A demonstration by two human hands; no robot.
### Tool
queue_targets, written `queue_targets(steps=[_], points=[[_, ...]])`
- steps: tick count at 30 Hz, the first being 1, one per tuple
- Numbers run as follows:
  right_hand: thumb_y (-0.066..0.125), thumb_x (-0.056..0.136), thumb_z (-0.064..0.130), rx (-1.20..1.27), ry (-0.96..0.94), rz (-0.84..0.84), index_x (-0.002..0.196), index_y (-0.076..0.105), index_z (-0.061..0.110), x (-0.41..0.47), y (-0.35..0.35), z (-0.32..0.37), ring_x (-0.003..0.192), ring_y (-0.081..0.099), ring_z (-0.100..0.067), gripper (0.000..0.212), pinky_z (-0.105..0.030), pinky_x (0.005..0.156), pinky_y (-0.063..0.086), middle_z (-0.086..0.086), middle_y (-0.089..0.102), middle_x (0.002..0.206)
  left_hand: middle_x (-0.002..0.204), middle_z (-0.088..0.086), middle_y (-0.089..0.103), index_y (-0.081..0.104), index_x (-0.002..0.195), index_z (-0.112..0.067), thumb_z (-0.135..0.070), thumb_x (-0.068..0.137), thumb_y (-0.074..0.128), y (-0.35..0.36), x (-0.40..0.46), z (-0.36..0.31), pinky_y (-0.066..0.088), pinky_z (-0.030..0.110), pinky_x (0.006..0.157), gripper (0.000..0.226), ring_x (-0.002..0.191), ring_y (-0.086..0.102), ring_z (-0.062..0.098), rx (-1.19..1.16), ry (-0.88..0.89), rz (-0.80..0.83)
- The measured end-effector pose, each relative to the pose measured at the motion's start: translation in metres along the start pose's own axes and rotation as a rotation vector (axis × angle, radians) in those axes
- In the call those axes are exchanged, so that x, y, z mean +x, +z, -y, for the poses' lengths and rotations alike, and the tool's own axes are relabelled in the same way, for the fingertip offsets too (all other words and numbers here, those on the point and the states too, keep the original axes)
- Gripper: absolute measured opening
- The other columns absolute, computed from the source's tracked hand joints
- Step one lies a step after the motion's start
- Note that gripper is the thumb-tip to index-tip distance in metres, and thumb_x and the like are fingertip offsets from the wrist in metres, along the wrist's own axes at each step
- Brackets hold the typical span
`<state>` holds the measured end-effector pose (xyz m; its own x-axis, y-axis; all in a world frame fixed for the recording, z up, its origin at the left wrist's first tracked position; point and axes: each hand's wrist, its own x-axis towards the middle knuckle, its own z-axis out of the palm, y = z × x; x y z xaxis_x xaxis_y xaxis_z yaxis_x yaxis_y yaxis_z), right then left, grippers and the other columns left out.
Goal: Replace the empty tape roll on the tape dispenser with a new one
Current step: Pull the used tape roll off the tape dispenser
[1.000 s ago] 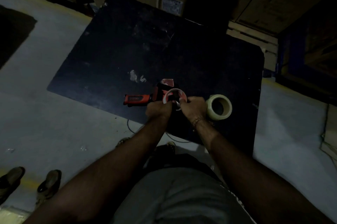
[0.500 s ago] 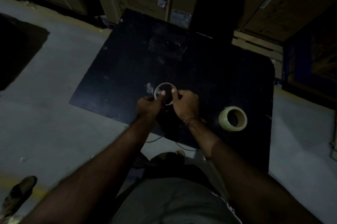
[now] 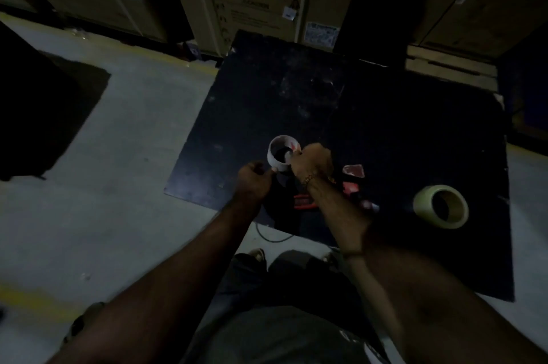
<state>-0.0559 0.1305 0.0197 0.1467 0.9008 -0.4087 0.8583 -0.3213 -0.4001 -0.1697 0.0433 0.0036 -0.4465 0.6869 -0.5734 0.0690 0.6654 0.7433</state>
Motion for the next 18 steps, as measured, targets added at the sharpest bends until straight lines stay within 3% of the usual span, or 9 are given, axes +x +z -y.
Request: queue_targets(steps=[1,3,5,11,15,18], points=[[0.063,0.099,0.042,0.023,0.017,0.011,0.114,0.077,0.002,0.002,0.005,0.000,0.109,0.075,-0.039,0.045,-0.045,0.084,0.065,-0.020,0.077,0.119,0.108,-0.002,0.071,0.071,0.121,-0.008,-0.028,0.096,0.074,-0.003,0.001,0.002,0.055,0.021,0.076,0.032,0.096,0.069,0.009,0.049,0.004,0.009],[0.061,0.100,0.041,0.050,0.042,0.023,0.117,0.076,0.002,0.004,0.013,-0.001,0.111,0.074,-0.040,0.045,-0.044,0.084,0.063,-0.021,0.076,0.121,0.118,0.009,0.075,0.073,0.121,-0.003,-0.030,0.095,0.074,-0.008,0.003,0.005,0.059,0.037,0.097,0.038,0.111,0.071,0.024,0.076,-0.019,-0.001],[0.060,0.100,0.043,0.071,0.044,0.049,0.118,0.076,0.002,0.005,0.018,-0.004,0.113,0.073,-0.040,0.047,-0.042,0.084,0.061,-0.021,0.076,0.122,0.113,0.011,0.078,0.077,0.111,-0.004,-0.029,0.095,0.074,-0.012,0.004,0.009,0.059,0.045,0.102,0.030,0.110,0.073,0.027,0.075,-0.038,0.001],[0.060,0.099,0.044,0.155,-0.002,0.041,0.108,0.074,0.005,-0.004,0.017,-0.019,0.103,0.073,-0.042,0.043,-0.047,0.083,0.063,-0.021,0.076,0.112,0.110,0.011,0.079,0.079,0.107,-0.007,-0.031,0.098,0.070,-0.015,0.002,0.017,0.060,0.047,0.100,0.026,0.107,0.074,0.027,0.129,-0.094,0.049],[0.062,0.100,0.044,0.250,0.001,-0.039,0.110,0.074,0.010,-0.014,0.000,-0.040,0.104,0.072,-0.040,0.037,-0.042,0.084,0.061,-0.017,0.077,0.111,0.107,0.008,0.074,0.075,0.112,-0.009,-0.035,0.099,0.067,0.002,-0.015,0.003,0.053,0.031,0.079,0.030,0.095,0.068,0.024,0.211,-0.088,0.168],[0.063,0.100,0.043,0.345,-0.001,-0.073,0.120,0.074,0.013,-0.022,-0.018,-0.058,0.109,0.072,-0.036,0.038,-0.039,0.091,0.060,-0.015,0.077,0.117,0.093,0.008,0.071,0.074,0.104,-0.006,-0.037,0.102,0.063,0.022,-0.027,-0.011,0.049,0.033,0.073,0.033,0.082,0.066,0.022,0.294,-0.032,0.244]])
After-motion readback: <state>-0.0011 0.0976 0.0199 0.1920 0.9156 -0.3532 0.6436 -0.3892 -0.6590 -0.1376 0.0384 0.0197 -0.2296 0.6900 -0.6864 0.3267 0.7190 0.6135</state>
